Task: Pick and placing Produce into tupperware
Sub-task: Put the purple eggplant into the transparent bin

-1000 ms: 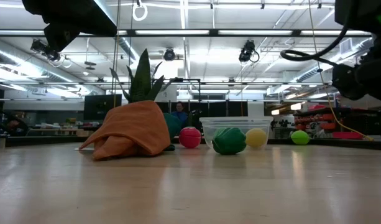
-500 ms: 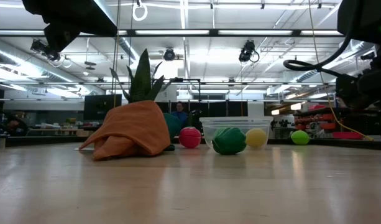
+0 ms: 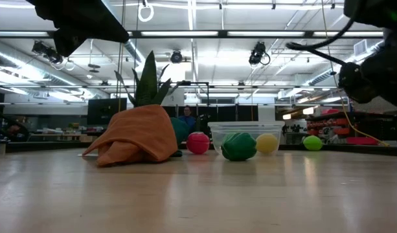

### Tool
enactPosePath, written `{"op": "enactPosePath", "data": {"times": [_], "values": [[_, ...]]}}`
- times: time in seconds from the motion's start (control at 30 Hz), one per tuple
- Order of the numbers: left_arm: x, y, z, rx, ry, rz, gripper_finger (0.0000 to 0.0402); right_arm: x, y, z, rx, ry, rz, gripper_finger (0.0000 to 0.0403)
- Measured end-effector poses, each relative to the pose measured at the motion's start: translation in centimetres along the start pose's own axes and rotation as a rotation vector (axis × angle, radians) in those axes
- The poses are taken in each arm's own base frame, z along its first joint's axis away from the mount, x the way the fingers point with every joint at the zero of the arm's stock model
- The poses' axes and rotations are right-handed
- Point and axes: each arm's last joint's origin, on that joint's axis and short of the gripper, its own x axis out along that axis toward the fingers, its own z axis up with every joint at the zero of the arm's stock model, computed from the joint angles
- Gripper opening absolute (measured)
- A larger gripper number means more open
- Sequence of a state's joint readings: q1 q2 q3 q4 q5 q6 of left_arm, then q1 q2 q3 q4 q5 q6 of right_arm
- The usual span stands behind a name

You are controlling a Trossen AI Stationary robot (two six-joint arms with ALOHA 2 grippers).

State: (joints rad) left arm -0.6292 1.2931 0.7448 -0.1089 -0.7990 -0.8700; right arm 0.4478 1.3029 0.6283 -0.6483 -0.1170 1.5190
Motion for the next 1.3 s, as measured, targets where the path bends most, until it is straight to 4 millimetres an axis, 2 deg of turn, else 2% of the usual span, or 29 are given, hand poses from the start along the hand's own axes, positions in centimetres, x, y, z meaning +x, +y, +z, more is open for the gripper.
{"op": "enactPosePath", "data": {"times": [0.3, 0.63, 0.97, 1.3], "values": [[0.0, 0.0, 0.0, -0.001, 0.000, 0.000, 0.0022, -1.8, 1.8, 2.1, -0.043, -0.102, 0.083, 0.0108], [0.0, 0.0, 0.0, -0.003, 0.000, 0.000, 0.0012, -4.8, 3.0, 7.3, -0.069, -0.289, 0.173, 0.0109], [0.0, 0.0, 0.0, -0.008, 0.001, -0.002, 0.0022, -8.1, 1.5, 13.5, -0.119, -0.469, 0.186, 0.0110], [0.0, 0.0, 0.0, -0.008, 0.002, -0.003, 0.0025, -11.0, -1.3, 17.7, -0.160, -0.572, 0.159, 0.0110]]}}
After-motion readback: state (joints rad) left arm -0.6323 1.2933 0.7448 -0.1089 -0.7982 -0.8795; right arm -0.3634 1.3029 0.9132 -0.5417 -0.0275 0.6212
